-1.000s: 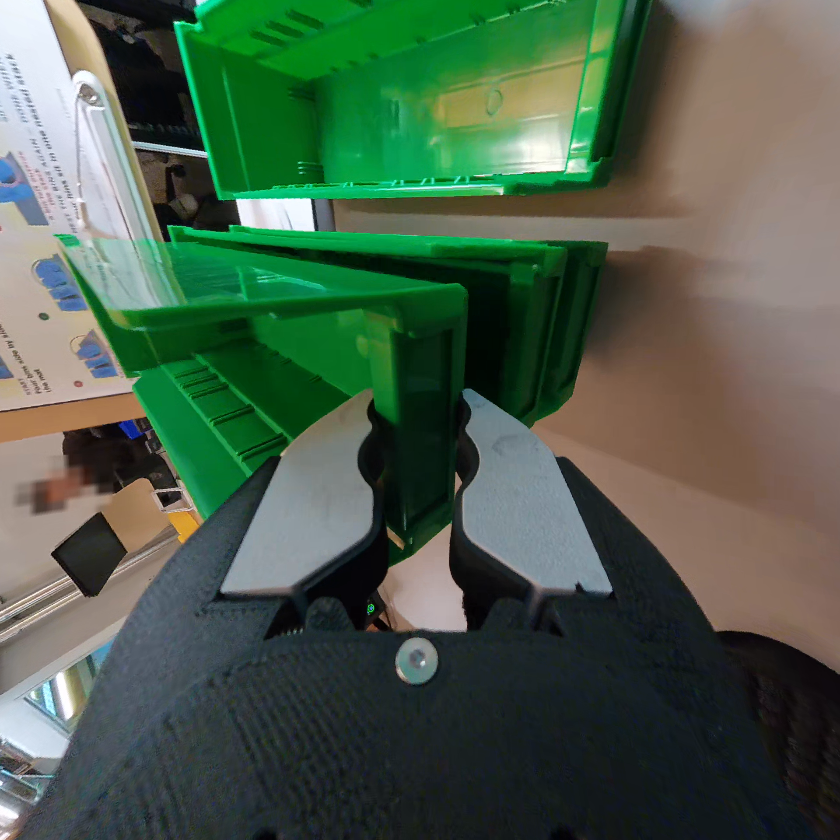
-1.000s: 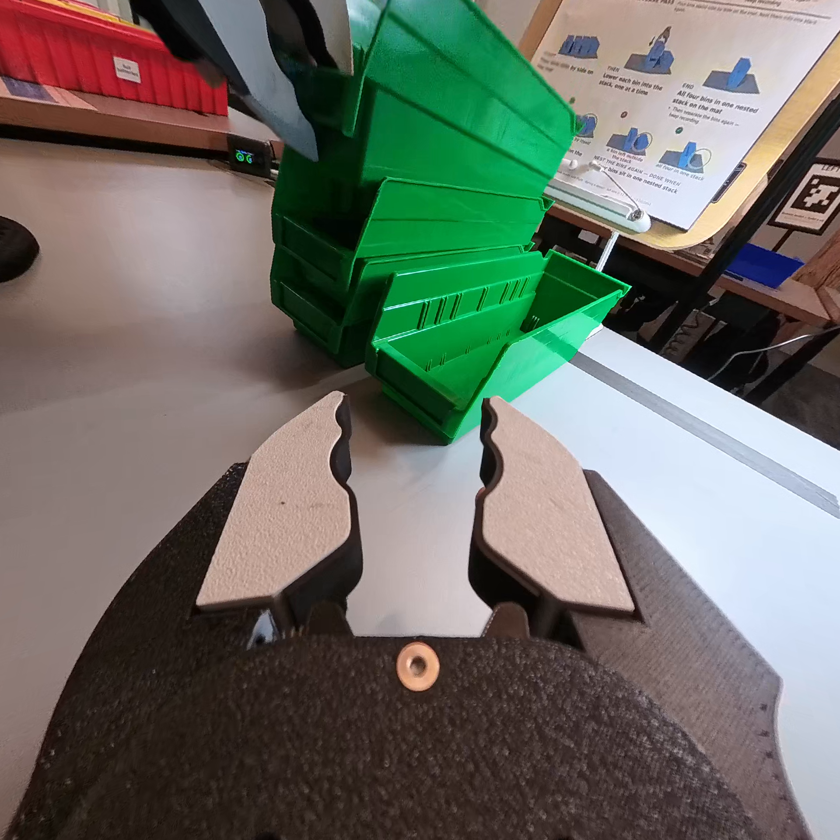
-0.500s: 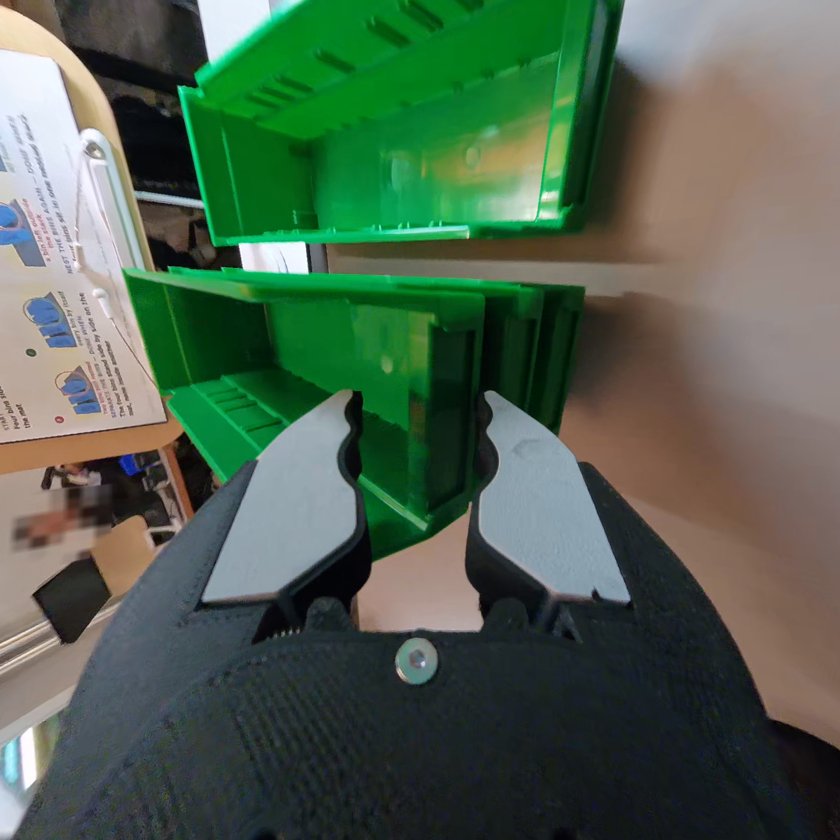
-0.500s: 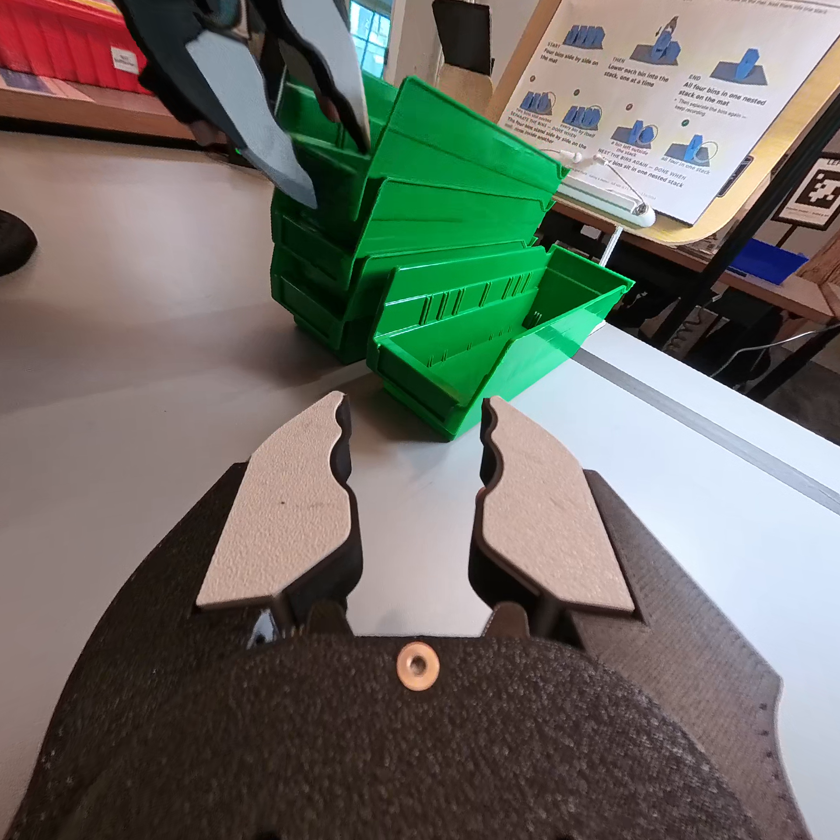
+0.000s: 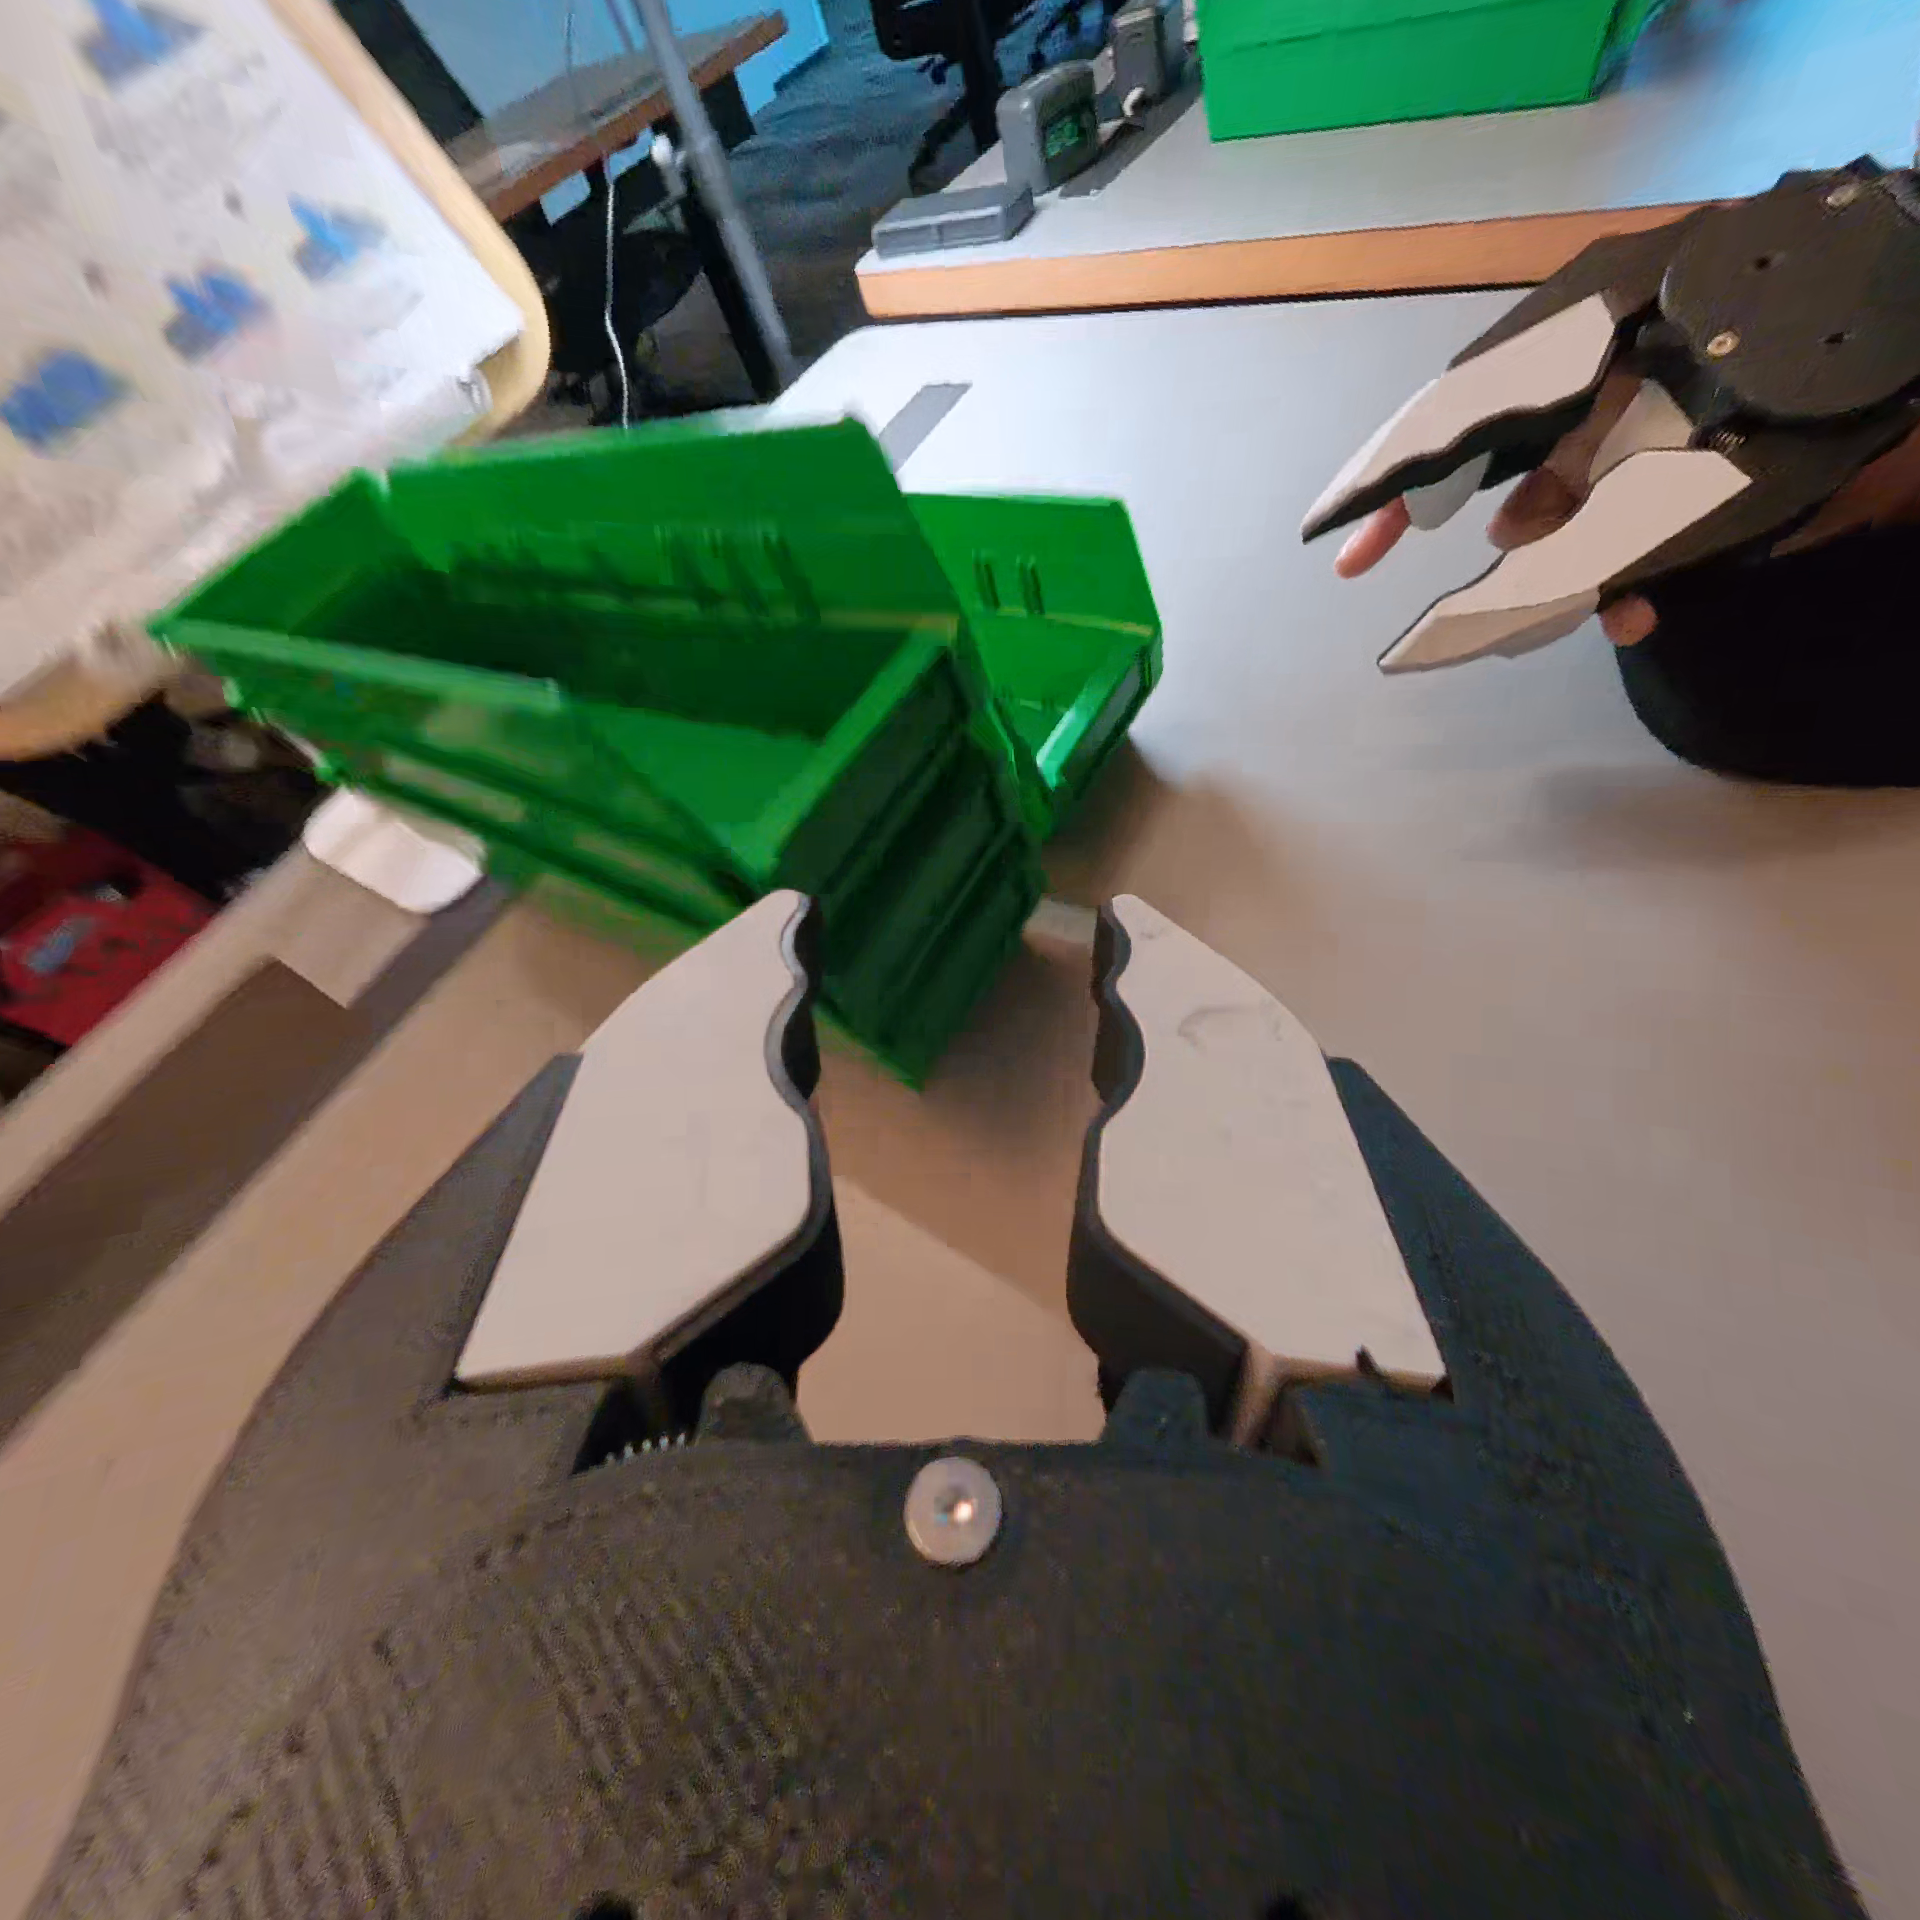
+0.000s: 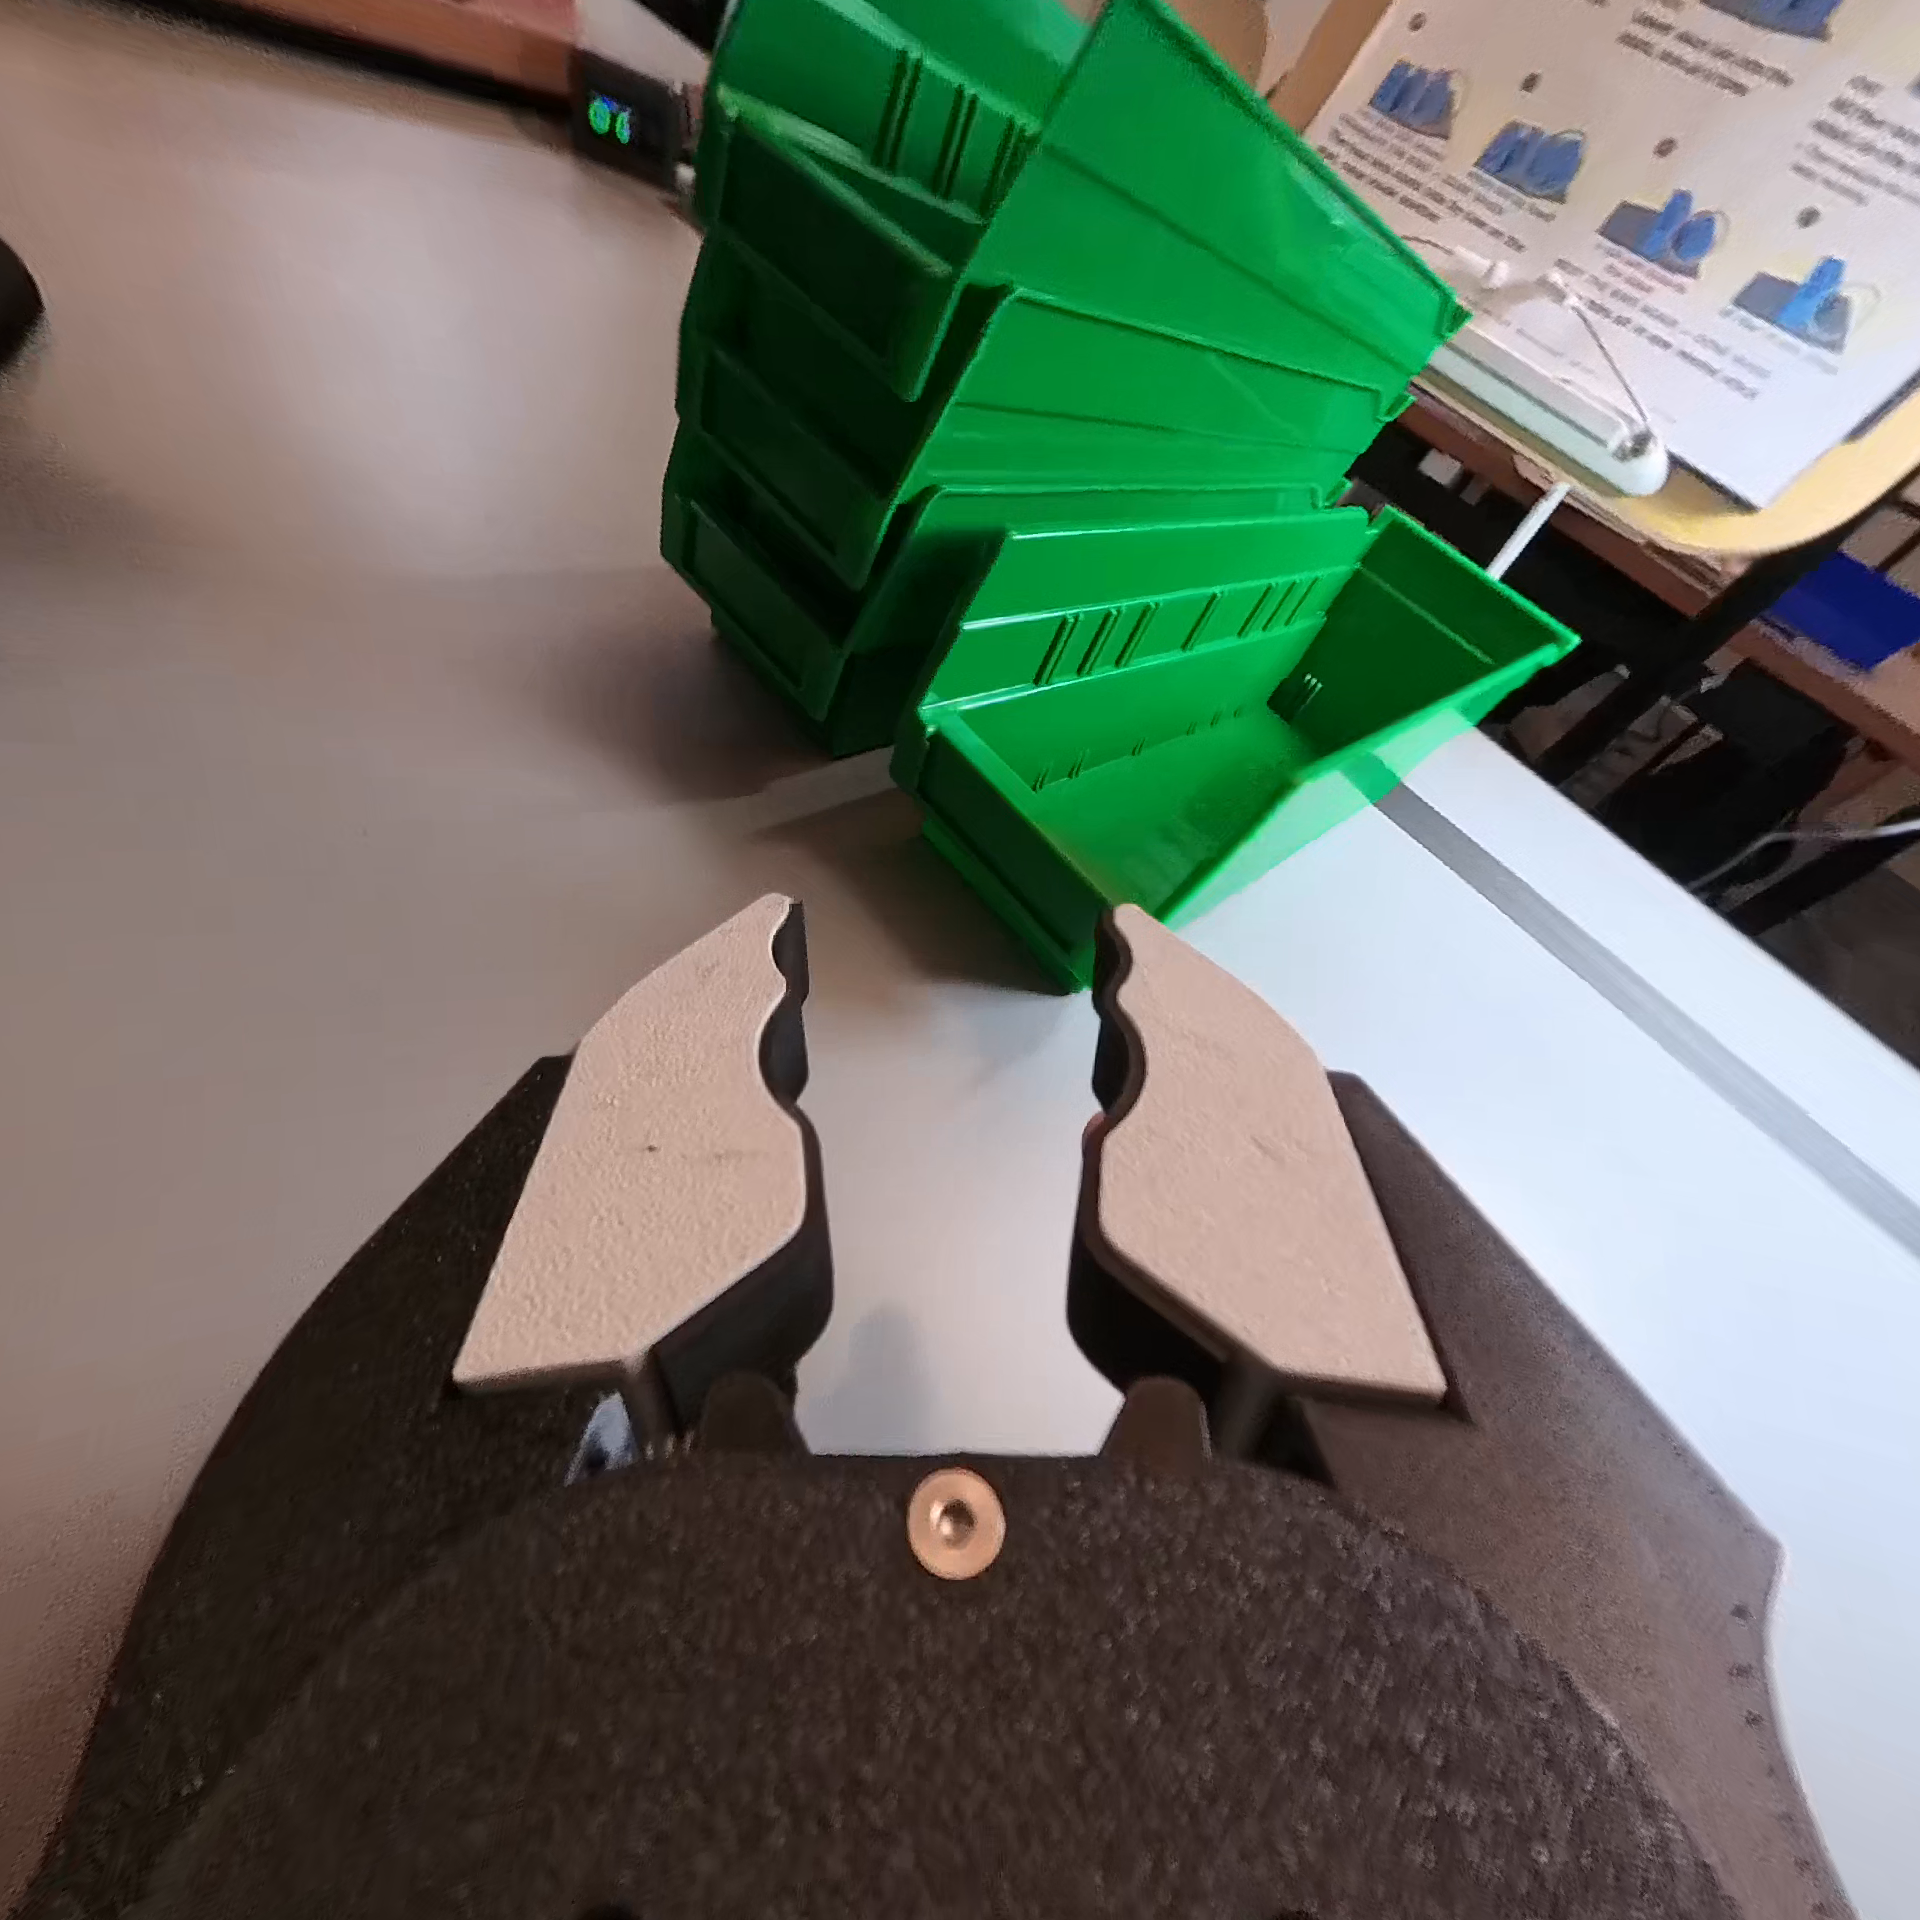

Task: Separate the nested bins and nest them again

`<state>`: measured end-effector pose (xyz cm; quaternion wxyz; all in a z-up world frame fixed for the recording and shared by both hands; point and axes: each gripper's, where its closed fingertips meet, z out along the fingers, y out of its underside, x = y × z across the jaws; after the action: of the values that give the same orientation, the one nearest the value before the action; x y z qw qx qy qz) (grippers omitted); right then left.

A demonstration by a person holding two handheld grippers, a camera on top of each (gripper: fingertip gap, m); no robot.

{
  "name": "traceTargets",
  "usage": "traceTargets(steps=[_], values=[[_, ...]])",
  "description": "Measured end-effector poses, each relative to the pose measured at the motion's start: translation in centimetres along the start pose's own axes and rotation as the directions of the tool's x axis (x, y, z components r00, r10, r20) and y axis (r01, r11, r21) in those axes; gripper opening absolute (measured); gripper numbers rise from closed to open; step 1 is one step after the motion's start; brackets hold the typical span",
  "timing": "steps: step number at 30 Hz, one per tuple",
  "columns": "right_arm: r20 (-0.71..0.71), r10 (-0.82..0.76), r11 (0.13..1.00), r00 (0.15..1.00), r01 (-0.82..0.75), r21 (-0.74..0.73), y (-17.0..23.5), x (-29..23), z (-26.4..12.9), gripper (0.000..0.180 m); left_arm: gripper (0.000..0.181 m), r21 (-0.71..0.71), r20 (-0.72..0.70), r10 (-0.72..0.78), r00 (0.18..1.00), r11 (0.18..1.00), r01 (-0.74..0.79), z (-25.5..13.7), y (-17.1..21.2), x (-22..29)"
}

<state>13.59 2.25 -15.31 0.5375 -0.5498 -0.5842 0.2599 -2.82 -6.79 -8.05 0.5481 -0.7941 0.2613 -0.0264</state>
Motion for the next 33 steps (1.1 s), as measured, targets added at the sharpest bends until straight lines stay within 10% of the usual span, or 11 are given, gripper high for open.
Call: traceTargets(steps=[12,19,33], values=[[0.180,-0.574,0.733,0.799,0.599,-0.321,0.4,0.2,9.0,0.055,0.051,0.203,0.013,-0.383,0.924,0.905,0.373,-0.9,8.4,-3.3],[0.352,-0.592,0.504,0.725,0.674,-0.540,4.7,2.5,11.5,0.049,0.058,0.204,0.004,-0.335,0.942,0.923,0.327,-1.8,8.3,-2.1],[0.362,-0.567,0.559,0.740,0.668,-0.492,-0.7,1.6,3.8,0.028,0.063,0.114,0.038,-0.240,0.970,0.965,0.235,-0.4,9.4,-0.3]])
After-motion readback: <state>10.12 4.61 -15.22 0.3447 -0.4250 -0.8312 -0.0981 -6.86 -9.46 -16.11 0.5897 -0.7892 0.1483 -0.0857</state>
